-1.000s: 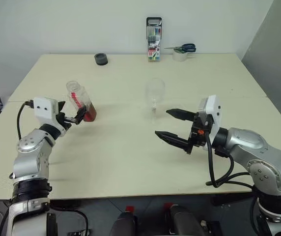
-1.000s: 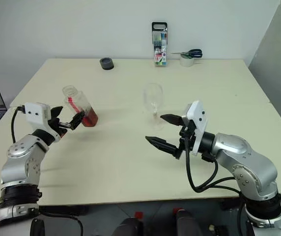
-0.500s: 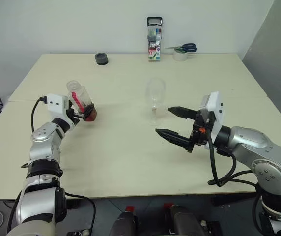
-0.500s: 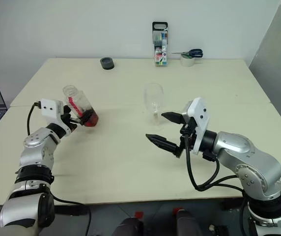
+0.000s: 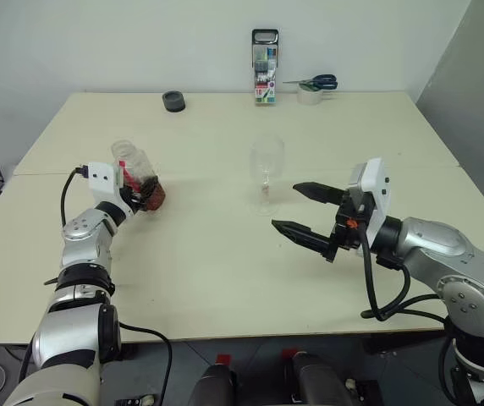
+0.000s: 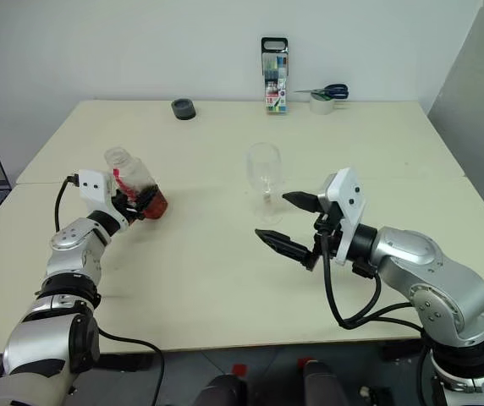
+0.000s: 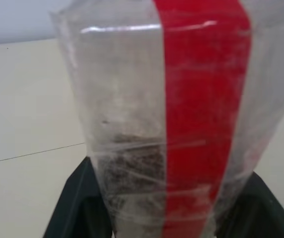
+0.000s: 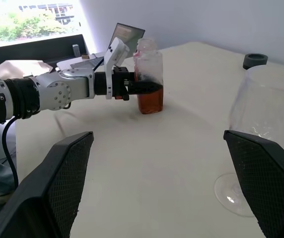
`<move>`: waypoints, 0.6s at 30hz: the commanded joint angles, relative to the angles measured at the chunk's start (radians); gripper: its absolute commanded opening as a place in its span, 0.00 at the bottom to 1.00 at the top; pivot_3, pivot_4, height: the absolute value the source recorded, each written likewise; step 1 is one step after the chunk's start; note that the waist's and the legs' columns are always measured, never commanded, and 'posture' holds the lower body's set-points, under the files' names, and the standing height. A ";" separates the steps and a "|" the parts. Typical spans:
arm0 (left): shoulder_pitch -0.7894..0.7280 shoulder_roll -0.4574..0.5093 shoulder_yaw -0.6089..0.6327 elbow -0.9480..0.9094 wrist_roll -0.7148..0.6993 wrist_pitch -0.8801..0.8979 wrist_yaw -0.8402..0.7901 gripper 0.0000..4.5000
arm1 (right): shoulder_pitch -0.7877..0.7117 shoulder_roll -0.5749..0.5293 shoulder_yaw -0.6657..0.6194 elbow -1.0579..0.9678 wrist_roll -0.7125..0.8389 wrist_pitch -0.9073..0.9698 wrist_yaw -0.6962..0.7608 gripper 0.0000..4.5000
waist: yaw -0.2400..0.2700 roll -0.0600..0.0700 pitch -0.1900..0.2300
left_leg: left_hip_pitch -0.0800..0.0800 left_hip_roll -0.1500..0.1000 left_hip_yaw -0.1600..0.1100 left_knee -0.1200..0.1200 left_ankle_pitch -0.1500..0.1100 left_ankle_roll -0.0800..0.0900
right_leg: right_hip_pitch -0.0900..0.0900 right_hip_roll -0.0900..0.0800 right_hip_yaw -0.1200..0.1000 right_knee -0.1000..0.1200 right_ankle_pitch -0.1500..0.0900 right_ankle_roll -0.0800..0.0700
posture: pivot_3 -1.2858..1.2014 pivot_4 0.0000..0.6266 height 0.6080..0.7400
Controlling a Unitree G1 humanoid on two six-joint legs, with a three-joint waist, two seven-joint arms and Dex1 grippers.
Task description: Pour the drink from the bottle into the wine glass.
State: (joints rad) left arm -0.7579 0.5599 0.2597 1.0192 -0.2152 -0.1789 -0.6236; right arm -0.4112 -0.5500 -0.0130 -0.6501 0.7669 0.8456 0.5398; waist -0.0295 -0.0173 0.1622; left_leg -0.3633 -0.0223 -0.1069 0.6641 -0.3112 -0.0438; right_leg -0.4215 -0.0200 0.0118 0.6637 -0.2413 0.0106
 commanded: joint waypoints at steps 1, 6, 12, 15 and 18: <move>-0.001 0.015 0.012 -0.024 -0.001 -0.021 0.005 0.39 | -0.005 -0.006 -0.006 -0.007 -0.007 -0.030 0.009 1.00 | 0.000 0.000 0.000 | 0.000 0.000 0.000 0.000 0.000 0.000 | 0.000 0.000 0.000 0.000 0.000 0.000 | 0.52 0.24 1.00; -0.033 0.029 -0.037 -0.058 0.050 -0.017 0.010 0.39 | -0.010 0.012 0.010 0.012 -0.046 -0.069 -0.004 1.00 | 0.000 0.000 0.000 | 0.000 0.000 0.000 0.000 0.000 0.000 | 0.000 0.000 0.000 0.000 0.000 0.000 | 0.52 0.24 1.00; -0.186 0.025 -0.150 -0.084 0.149 -0.059 -0.047 0.39 | -0.039 0.053 0.046 0.070 -0.163 -0.163 -0.033 1.00 | 0.003 -0.003 0.001 | -0.002 -0.001 0.001 0.002 0.000 0.000 | 0.000 0.000 -0.003 0.000 0.000 0.000 | 0.52 0.24 1.00; -0.253 0.010 -0.205 -0.079 0.193 -0.097 -0.081 0.39 | -0.058 0.074 0.075 0.147 -0.252 -0.241 -0.038 1.00 | 0.002 -0.003 0.001 | -0.002 -0.003 0.002 0.002 0.001 -0.002 | 0.000 0.000 -0.002 0.000 0.000 0.001 | 0.52 0.24 1.00; -0.318 0.002 -0.279 -0.067 0.266 -0.172 -0.096 0.39 | -0.082 0.107 0.073 0.219 -0.299 -0.298 -0.043 1.00 | 0.000 -0.003 0.001 | -0.002 -0.003 0.004 0.001 0.002 -0.003 | 0.000 0.000 -0.001 0.000 -0.001 0.002 | 0.52 0.24 1.00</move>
State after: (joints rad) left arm -1.0392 0.5590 0.0063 0.9764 0.0158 -0.2942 -0.7107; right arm -0.4651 -0.4502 0.0673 -0.4336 0.4887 0.5941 0.5004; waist -0.0294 -0.0201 0.1637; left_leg -0.3649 -0.0251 -0.1018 0.6651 -0.3093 -0.0468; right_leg -0.4221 -0.0197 0.0115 0.6641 -0.2421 0.0125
